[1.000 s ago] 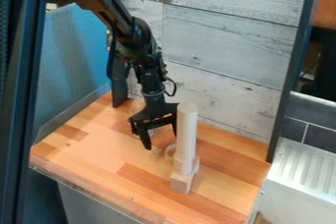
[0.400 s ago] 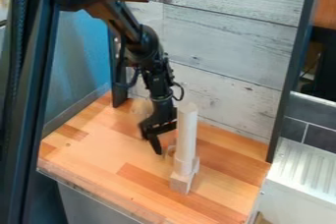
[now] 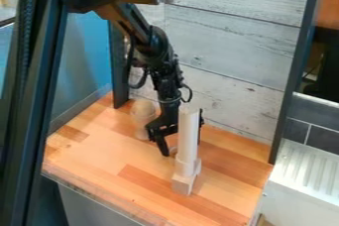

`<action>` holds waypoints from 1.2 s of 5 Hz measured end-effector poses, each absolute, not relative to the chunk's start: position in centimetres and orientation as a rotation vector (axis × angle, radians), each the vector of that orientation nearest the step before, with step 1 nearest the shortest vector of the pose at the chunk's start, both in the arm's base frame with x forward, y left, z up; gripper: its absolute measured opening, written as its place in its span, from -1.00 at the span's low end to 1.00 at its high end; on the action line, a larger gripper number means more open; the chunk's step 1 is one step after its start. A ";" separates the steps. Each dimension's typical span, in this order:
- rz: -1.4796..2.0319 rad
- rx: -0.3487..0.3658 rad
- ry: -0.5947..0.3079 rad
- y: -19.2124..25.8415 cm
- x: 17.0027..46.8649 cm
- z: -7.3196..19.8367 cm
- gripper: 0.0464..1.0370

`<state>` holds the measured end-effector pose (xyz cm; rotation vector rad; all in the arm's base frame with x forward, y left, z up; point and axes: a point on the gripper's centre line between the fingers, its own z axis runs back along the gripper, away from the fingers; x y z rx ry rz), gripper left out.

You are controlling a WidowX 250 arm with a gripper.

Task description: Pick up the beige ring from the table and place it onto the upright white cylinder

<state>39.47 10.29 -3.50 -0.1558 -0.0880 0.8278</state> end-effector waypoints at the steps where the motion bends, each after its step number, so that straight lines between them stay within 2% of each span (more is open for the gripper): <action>1: 0.834 -0.114 -0.051 10.8 39.1 -4.2 0.92; 2: 0.846 -0.061 0.001 11.5 38.9 -4.5 0.81; 3: 0.823 -0.075 0.015 11.3 38.9 -4.8 0.44; 4: 0.753 -0.132 -0.022 10.8 39.3 -4.2 0.43; 5: 0.608 -0.215 -0.155 10.7 40.6 0.5 0.43; 6: 0.462 -0.261 -0.239 11.0 40.8 4.8 0.43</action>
